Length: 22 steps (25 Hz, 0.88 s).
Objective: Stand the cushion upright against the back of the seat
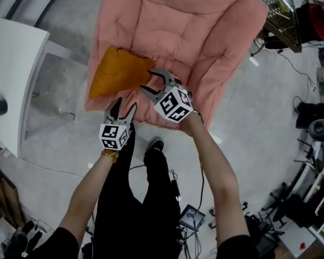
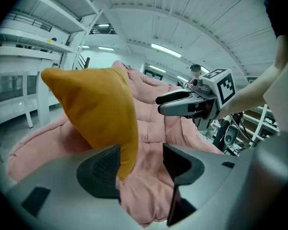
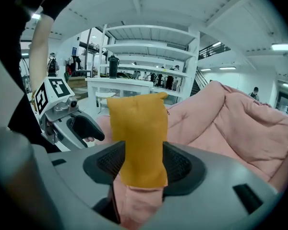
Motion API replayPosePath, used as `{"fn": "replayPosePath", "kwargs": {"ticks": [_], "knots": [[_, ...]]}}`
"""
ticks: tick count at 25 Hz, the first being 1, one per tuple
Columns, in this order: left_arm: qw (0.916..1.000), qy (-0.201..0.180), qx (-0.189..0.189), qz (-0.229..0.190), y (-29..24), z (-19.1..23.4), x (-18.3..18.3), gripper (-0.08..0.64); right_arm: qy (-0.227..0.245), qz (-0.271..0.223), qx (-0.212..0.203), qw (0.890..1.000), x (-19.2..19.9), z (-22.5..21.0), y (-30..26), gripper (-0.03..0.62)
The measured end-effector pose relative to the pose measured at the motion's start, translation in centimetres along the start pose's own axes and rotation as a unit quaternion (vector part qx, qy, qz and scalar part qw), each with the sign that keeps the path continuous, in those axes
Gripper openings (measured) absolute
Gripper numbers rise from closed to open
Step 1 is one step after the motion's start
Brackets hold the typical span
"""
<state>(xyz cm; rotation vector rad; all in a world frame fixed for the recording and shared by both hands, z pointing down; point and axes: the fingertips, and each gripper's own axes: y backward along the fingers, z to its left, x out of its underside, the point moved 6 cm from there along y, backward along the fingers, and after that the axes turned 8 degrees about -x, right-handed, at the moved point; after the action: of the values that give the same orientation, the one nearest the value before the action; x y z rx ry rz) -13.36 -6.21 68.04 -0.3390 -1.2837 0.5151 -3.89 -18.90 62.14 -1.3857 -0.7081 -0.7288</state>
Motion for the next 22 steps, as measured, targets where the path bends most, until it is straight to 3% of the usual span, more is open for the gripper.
{"fn": "replayPosePath", "kwargs": {"ticks": [11,22], "knots": [[0.9993,0.033,-0.018,0.001,-5.2,4.2,3.1,0.315,0.043,0.039,-0.084,0.995,2.8,-3.8,-7.3,0.316],[0.9978,0.056,-0.032,-0.018,-6.8,4.6,3.4,0.328,0.103,0.096,-0.201,0.969,3.9,-6.4,-10.9,0.341]]}}
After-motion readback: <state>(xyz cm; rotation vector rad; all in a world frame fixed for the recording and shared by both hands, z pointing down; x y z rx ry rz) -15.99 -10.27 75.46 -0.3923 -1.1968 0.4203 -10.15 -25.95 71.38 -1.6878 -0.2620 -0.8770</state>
